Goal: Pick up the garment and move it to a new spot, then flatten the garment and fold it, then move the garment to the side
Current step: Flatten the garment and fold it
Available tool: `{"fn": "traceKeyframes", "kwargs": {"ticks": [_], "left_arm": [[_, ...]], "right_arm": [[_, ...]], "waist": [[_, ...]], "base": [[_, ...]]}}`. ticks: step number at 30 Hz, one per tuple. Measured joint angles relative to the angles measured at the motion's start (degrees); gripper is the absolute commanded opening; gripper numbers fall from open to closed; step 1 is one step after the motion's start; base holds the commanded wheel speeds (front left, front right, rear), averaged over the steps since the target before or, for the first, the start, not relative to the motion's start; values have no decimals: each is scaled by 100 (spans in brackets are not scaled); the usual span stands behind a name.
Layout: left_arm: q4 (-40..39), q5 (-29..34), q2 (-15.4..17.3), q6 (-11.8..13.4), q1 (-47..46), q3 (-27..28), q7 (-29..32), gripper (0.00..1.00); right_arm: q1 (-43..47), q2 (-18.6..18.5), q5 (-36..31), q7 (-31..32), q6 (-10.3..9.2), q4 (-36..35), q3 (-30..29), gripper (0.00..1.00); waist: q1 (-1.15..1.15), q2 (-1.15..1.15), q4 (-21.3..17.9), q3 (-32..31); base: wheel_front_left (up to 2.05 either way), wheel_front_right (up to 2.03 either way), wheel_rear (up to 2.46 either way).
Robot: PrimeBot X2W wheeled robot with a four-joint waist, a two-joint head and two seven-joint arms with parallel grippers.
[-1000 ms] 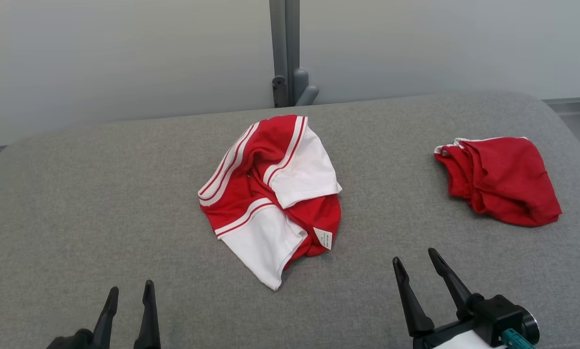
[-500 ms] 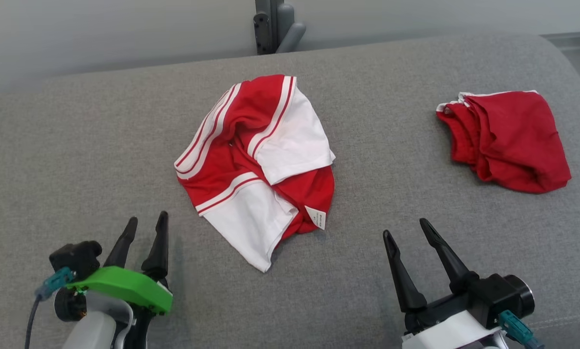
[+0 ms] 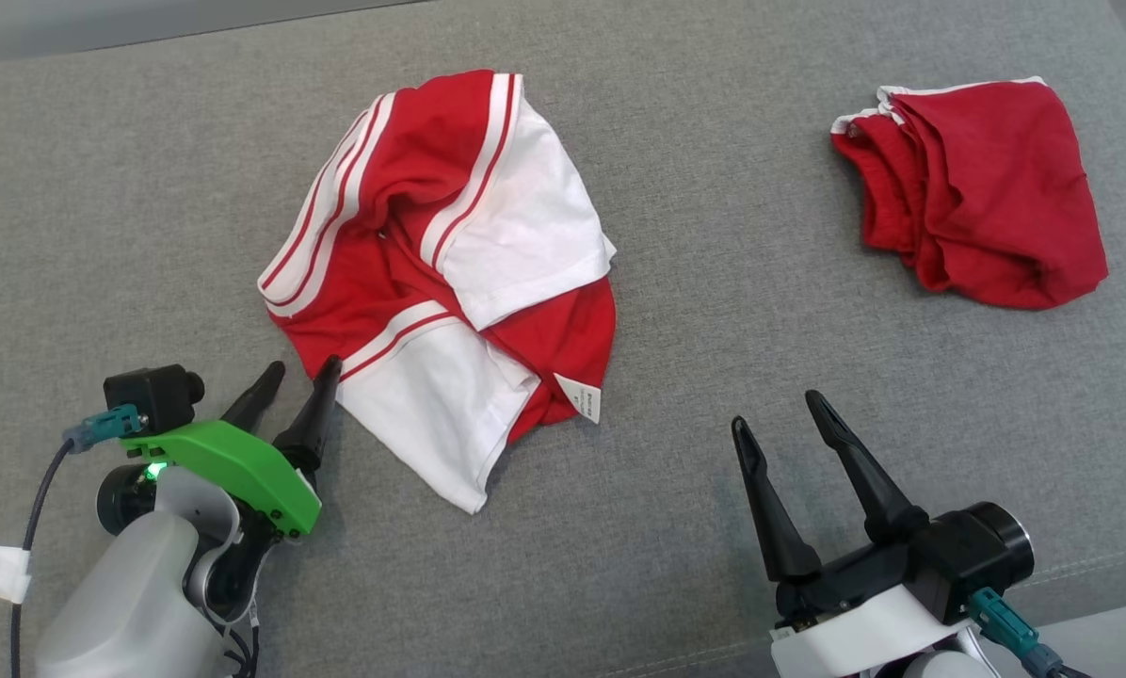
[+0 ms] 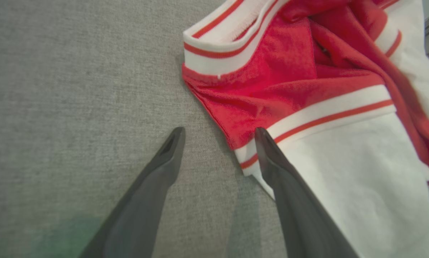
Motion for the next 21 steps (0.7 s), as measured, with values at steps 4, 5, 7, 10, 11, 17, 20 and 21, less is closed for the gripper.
{"fn": "traceKeyframes", "kwargs": {"ticks": [4,5,7,10,11,17,20,21], "left_arm": [[104,-232,149,-15,-114,-213,-2,85],[98,-287,186,-15,-136,-286,2,49],[35,-389,286,-14,-188,-430,23,0],[-135,-645,375,-13,-214,-624,31,0],[-203,-715,417,-11,-214,-678,23,0],[-1218,-1657,478,-9,-208,-871,216,0],[-2087,-2109,698,-9,-338,-834,432,0],[-2349,-2272,760,-9,-405,-779,519,0]], "right_arm": [[0,0,3,0,1,-33,35,100],[-3,0,8,0,1,-48,41,100],[-19,-1,12,0,0,-73,52,100],[-26,0,18,0,1,-77,52,100],[-26,0,19,0,1,-68,42,100],[-10,-1,87,0,1,-4,-3,100],[-14,-1,143,0,1,48,45,100],[-17,2,175,0,1,73,62,100]], "waist": [[0,0,-140,99],[0,0,-173,120],[0,0,-232,158],[0,0,-300,197],[0,0,-315,191],[0,0,-346,-15],[0,0,-361,-164],[0,0,-371,-220]], "base": [[0,0,0],[0,0,0],[0,0,0],[0,0,0],[0,0,0],[0,0,0],[0,0,0],[0,0,0]]}}
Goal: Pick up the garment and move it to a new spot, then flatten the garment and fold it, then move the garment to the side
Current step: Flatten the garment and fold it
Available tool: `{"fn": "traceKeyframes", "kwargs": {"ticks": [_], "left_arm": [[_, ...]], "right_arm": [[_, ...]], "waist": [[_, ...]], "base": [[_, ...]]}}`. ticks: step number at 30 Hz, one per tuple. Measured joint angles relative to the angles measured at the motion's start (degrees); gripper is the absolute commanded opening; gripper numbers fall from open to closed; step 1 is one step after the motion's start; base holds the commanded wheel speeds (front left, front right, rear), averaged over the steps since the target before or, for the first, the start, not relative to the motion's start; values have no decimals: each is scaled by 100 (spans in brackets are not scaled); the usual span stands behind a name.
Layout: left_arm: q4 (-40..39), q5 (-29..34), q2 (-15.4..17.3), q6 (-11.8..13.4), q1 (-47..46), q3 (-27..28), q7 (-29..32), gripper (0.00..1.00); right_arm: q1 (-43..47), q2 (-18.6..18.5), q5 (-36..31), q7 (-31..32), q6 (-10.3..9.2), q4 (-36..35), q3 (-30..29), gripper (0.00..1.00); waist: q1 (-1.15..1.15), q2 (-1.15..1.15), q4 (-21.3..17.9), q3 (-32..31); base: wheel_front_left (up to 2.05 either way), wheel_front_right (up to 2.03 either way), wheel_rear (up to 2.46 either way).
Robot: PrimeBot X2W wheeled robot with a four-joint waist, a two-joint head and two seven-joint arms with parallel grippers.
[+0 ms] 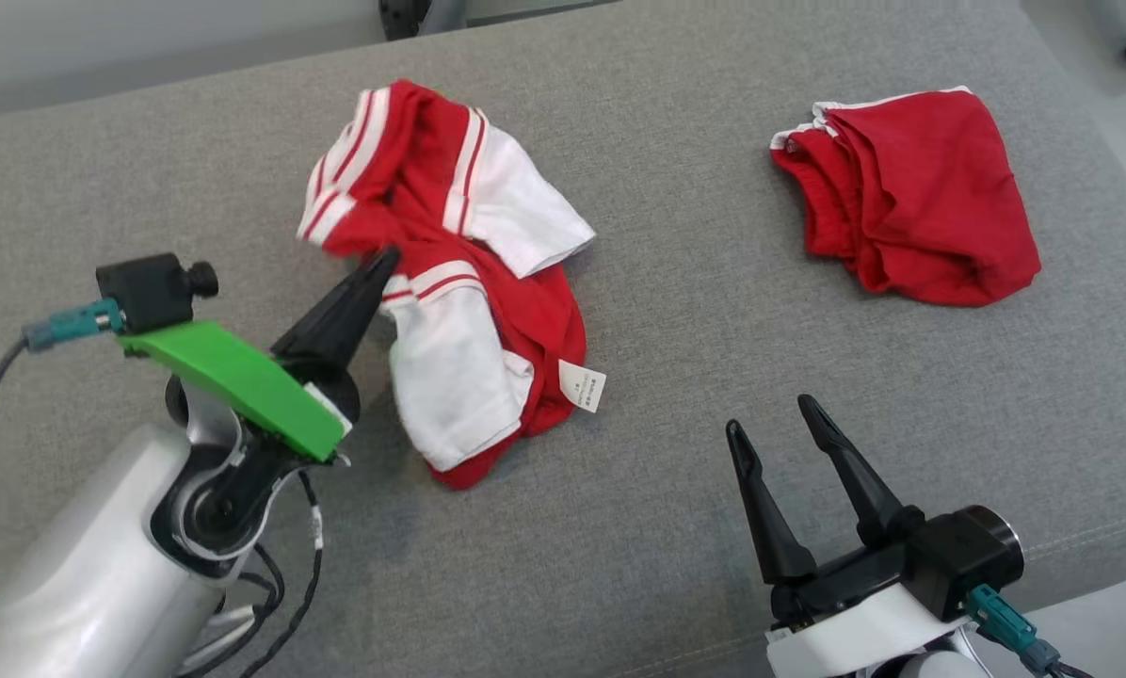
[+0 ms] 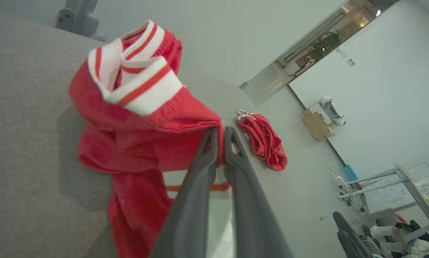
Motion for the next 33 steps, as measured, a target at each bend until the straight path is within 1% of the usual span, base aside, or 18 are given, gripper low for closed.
{"fn": "traceKeyframes", "kwargs": {"ticks": [4,5,6,10,11,12,14,16,19,22,24,25,28,33], "left_arm": [[-845,-609,40,2,-343,252,372,0],[-1007,-724,26,62,-478,307,483,0],[-1240,-972,-70,309,-789,436,643,0],[-1491,-1261,-394,928,-1550,597,899,0],[-1518,-1283,-466,1049,-1739,617,955,0],[-1518,-1283,-466,1049,-1739,617,955,0],[-1517,-1285,-586,1249,-2148,645,1020,0],[-1435,-1180,-721,1366,-2580,660,1035,0],[-1104,-987,-1003,1499,-3204,744,815,0],[-687,-681,-1159,1483,-3710,834,485,0],[-449,-509,-1118,1376,-3766,843,372,0],[-343,-467,-1045,1305,-3714,828,334,0],[-5,-458,-811,1170,-3178,860,214,0],[605,-737,-320,971,-1740,1001,79,0]], "right_arm": [[-5,-1,145,0,0,91,31,100],[-5,-1,170,0,0,129,60,100],[-4,-1,219,0,0,185,118,100],[1,2,307,0,0,242,146,100],[1,1,327,0,0,264,160,100],[1,1,327,0,0,264,160,100],[11,2,345,0,0,299,163,100],[24,2,368,0,0,322,158,100],[65,2,371,0,0,378,162,100],[123,1,370,0,0,399,120,100],[141,-1,370,0,0,397,97,100],[148,-1,370,0,0,392,75,100],[208,-5,361,0,-1,381,8,100],[280,-3,332,0,-1,356,-57,100]], "waist": [[0,0,-65,-231],[0,0,-90,-291],[0,0,-158,-396],[-1,0,-381,-561],[-1,0,-446,-599],[-1,0,-446,-599],[-1,0,-577,-679],[-1,0,-698,-763],[-1,0,-827,-914],[-1,0,-908,-1050],[-1,0,-935,-1117],[-1,0,-941,-1144],[-1,0,-890,-1177],[-1,0,-681,-1139]], "base": [[0,0,0],[0,0,0],[0,0,0],[0,0,0],[0,0,0],[0,0,0],[0,0,0],[0,0,0],[0,0,0],[0,0,0],[0,0,0],[0,0,0],[0,0,0],[0,0,0]]}}
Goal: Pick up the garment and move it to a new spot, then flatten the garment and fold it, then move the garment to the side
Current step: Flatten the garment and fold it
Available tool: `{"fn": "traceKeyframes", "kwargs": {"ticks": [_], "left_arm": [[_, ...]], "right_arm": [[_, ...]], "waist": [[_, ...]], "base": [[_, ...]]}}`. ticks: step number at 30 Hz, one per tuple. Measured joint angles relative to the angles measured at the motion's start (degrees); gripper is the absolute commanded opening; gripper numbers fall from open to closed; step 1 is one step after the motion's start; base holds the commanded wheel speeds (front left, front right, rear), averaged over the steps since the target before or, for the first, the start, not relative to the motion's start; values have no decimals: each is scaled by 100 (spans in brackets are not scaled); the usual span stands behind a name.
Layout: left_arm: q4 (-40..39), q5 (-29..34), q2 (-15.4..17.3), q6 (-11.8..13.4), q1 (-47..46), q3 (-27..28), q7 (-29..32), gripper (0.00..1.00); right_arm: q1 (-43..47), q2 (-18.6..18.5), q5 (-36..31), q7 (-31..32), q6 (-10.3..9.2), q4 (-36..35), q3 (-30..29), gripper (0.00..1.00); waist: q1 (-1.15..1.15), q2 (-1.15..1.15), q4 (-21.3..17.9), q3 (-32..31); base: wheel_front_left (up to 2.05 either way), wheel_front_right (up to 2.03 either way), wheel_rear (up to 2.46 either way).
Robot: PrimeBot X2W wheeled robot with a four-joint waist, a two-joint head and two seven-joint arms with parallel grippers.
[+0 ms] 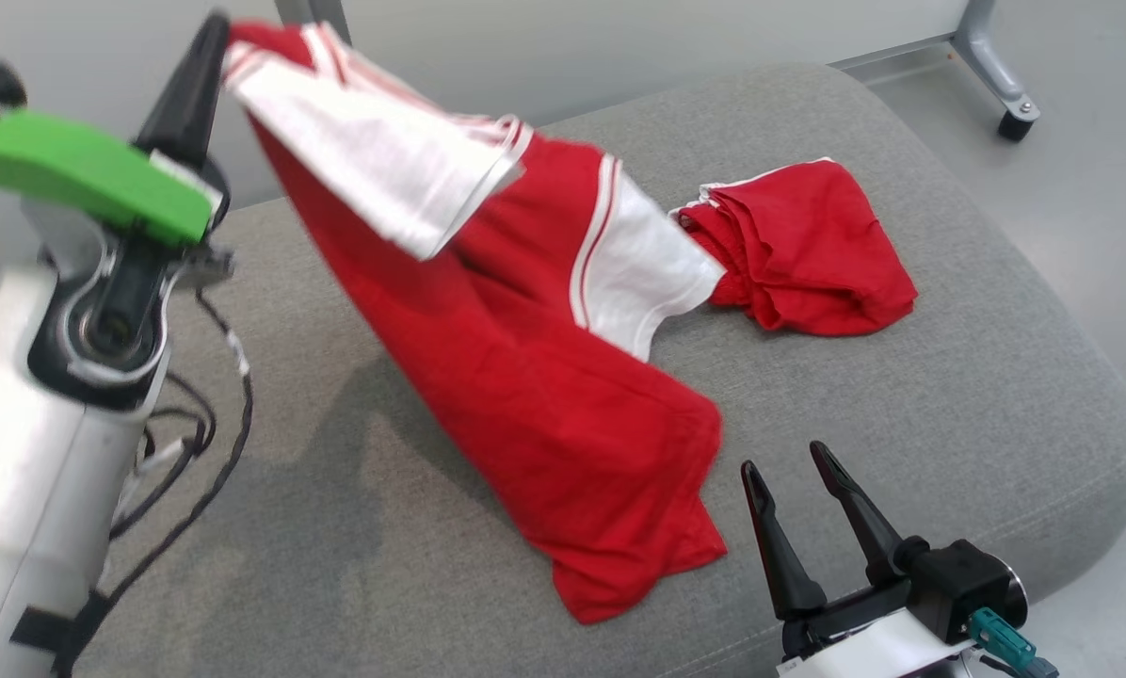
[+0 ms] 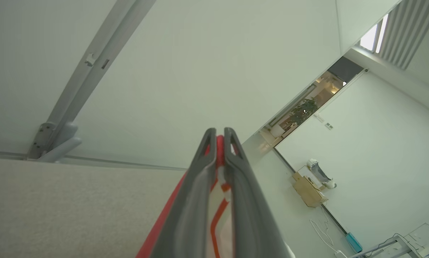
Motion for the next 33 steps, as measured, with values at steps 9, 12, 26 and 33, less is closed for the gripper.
{"fn": "traceKeyframes", "kwargs": {"ticks": [9,12,26,33], "left_arm": [[1391,-397,791,-557,1992,428,-404,0],[1739,-470,1006,-767,2264,558,-460,0],[1862,666,1593,-962,3149,91,-1417,100],[1771,1781,1421,-962,3159,799,-1566,100]], "right_arm": [[-44,-1,-35,0,1,13,79,100],[-57,0,16,0,1,64,118,100],[-236,0,60,0,0,315,223,100],[-260,1,43,0,1,390,187,100]], "waist": [[0,0,373,250],[0,0,459,336],[0,0,850,558],[0,0,1110,561]], "base": [[0,0,0],[0,0,0],[0,0,0],[0,0,0]]}}
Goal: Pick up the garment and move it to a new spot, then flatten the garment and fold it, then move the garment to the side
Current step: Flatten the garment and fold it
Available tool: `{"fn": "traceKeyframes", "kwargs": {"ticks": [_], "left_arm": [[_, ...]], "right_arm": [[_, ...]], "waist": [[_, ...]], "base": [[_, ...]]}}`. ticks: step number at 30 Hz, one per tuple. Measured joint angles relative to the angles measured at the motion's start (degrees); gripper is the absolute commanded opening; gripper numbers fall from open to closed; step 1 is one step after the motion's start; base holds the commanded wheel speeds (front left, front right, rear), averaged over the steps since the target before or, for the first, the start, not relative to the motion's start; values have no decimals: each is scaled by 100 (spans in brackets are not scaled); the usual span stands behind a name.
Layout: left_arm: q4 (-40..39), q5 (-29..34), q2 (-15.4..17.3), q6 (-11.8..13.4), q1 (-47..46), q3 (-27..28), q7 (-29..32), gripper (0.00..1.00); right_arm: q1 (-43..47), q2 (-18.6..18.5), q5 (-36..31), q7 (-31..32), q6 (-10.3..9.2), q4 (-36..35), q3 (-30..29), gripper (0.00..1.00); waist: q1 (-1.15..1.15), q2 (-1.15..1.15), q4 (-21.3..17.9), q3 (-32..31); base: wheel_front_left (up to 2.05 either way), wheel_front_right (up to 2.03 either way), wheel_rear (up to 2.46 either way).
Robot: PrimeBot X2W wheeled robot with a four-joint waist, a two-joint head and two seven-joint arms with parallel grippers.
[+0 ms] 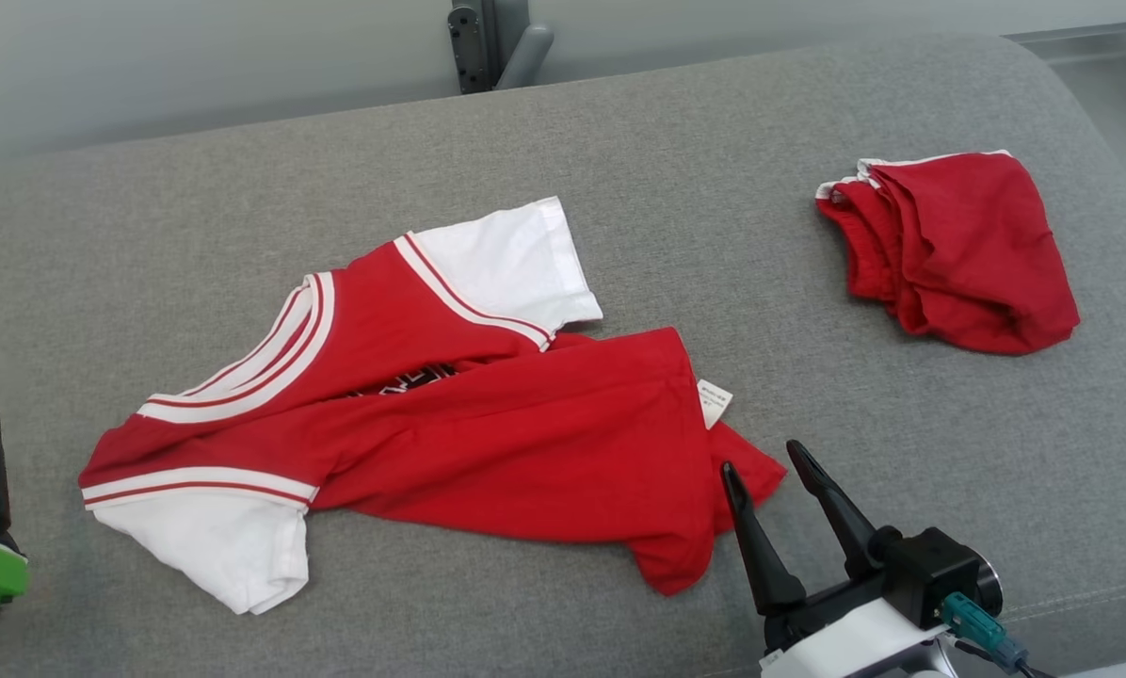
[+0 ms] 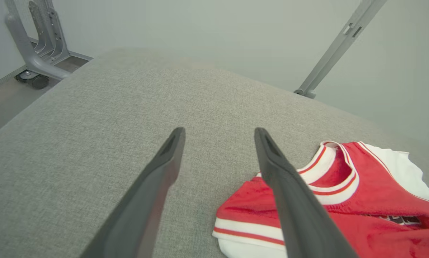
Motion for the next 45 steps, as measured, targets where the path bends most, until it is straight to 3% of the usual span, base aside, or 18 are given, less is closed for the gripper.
{"fn": "traceKeyframes", "kwargs": {"ticks": [3,9,12,17,27,35,36,37,39,45], "left_arm": [[-428,680,-281,-1,319,715,-15,100],[-1662,2101,-1241,-2,1296,1689,-16,100],[-2245,2642,-1707,-10,1760,1845,-16,100],[-2767,3171,-2157,-10,2228,1767,-16,100],[-2908,3561,-2304,-10,2366,1268,-16,100],[-2887,3620,-2303,-10,2366,1250,-16,100],[-2876,3638,-2303,-10,2366,1241,-16,100],[-2876,3638,-2303,-10,2366,1241,-16,100],[-2861,3682,-2304,-10,2366,1234,-16,100],[-2828,3758,-2331,-10,2376,1248,-16,100]], "right_arm": [[1,0,18,0,0,31,-51,100],[-77,1,458,0,-1,297,-213,100],[-305,1,804,0,-1,630,-237,100],[-946,1,1418,0,-1,1728,-62,100],[-2438,9,1989,189,-1,3790,93,100],[-2744,8,2169,250,-1,4275,101,100],[-2754,7,2148,242,-1,4285,123,87],[-2754,7,2148,242,-1,4285,123,45],[-2764,9,2038,226,-1,4286,125,0],[-2744,0,1441,79,-1,4124,-193,0]], "waist": [[0,0,113,-1],[0,0,328,-10],[0,0,439,-25],[0,0,634,-31],[0,0,987,-22],[0,0,1169,7],[0,0,1176,2],[0,0,1176,2],[0,0,1185,-16],[0,0,1156,-75]], "base": [[0,0,0],[0,0,0],[0,0,0],[0,0,0],[0,0,0],[0,0,0],[0,0,0],[0,0,0],[0,0,0],[0,0,0]]}}
